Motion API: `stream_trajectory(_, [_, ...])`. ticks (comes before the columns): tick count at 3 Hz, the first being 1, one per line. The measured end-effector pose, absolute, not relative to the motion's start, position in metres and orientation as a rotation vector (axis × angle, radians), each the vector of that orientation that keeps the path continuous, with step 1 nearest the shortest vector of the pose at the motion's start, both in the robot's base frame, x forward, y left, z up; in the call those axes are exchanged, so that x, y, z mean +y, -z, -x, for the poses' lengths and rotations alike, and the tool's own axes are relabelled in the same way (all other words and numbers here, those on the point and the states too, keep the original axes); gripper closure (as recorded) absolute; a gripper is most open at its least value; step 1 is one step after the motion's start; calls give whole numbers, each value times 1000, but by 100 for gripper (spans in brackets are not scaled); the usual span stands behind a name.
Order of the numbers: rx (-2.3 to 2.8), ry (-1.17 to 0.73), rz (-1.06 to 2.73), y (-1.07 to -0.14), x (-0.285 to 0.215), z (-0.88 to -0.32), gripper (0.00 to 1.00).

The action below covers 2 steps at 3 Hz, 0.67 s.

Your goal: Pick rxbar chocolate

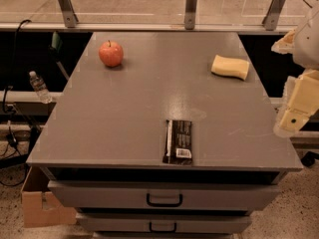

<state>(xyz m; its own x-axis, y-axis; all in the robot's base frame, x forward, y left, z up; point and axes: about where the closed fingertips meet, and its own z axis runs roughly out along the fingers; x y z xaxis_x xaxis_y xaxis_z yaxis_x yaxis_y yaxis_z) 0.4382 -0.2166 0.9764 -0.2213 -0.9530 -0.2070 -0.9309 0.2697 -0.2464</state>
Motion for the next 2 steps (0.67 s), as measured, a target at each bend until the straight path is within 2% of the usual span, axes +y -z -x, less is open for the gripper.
stream_trajectory(1, [2227, 99, 1722, -977, -216, -438, 0])
stream_trajectory(2, [2222, -20, 1684, -960, -181, -443, 0])
